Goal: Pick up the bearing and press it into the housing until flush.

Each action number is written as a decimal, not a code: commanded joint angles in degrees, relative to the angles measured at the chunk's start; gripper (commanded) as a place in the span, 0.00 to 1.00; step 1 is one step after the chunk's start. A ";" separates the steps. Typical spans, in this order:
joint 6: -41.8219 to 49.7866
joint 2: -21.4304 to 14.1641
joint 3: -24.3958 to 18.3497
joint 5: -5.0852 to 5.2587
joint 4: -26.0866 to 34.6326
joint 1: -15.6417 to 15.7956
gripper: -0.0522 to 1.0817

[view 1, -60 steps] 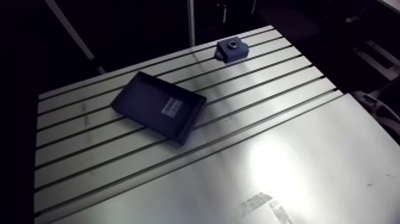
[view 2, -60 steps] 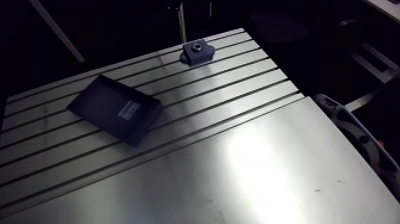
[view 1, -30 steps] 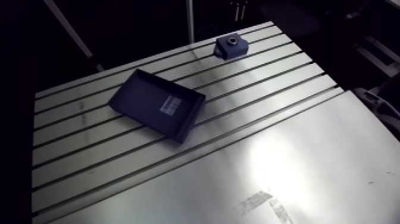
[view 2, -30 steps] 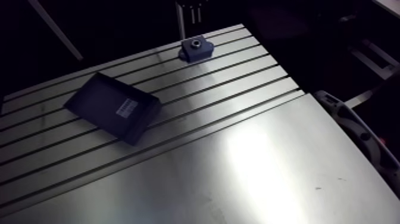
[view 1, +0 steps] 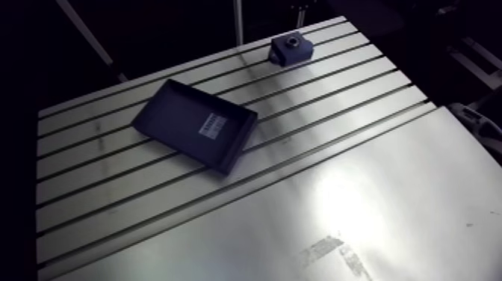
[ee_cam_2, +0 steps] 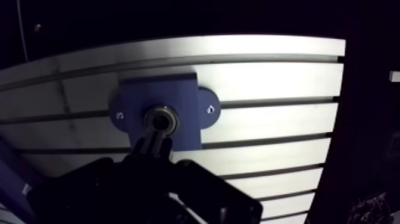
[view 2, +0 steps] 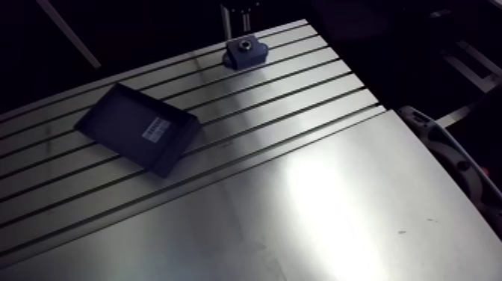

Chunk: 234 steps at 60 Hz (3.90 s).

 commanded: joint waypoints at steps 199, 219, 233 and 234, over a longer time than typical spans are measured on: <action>-2.10 2.41 2.66 -0.03 -3.63 0.15 1.00; -2.10 2.41 2.75 -0.03 -3.64 0.15 1.00; -2.10 2.41 2.84 -0.03 -3.72 0.15 1.00; -2.18 2.33 2.84 -0.03 -3.72 0.15 1.00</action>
